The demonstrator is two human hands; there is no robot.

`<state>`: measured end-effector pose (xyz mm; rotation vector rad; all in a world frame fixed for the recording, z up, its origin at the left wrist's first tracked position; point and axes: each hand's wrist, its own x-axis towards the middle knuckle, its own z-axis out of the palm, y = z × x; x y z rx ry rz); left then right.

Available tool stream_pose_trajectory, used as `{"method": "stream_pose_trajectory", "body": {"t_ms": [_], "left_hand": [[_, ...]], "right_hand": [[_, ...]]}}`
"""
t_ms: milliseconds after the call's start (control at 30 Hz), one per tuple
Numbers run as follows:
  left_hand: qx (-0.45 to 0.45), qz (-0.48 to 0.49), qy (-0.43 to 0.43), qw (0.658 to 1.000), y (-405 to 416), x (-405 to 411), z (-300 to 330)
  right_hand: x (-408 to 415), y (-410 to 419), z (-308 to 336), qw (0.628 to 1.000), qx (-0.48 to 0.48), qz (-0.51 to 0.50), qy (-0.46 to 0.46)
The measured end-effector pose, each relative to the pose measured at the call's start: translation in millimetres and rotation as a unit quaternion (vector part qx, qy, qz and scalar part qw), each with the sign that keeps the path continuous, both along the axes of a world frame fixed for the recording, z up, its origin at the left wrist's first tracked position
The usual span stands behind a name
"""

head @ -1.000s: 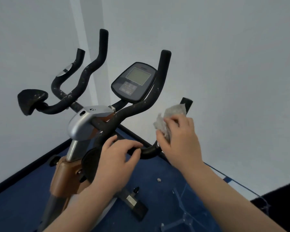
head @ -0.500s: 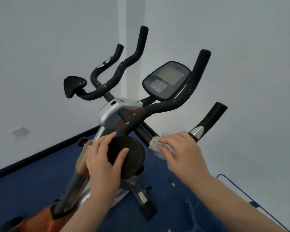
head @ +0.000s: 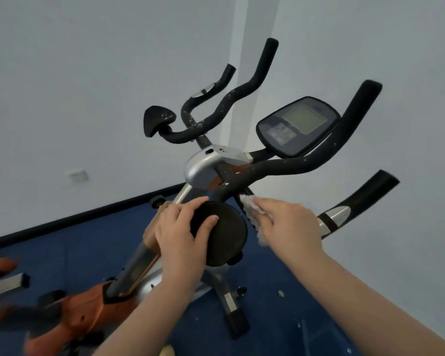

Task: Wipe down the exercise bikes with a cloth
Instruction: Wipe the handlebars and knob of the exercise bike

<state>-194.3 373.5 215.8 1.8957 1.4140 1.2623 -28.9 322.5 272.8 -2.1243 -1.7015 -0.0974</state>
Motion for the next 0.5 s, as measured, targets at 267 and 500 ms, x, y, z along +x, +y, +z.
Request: {"method": "stream_pose_trajectory", "body": {"t_ms": [267,500], "left_hand": [[0.044,-0.091,-0.027,0.994,15,-10,-1],[0.062,-0.101,-0.112,0.987,23,-13,-11]], "right_hand": [[32,22,73,0.975,0.058,0.119,0.180],[-14,88,44,0.947,-0.100,0.300,-0.059]]}}
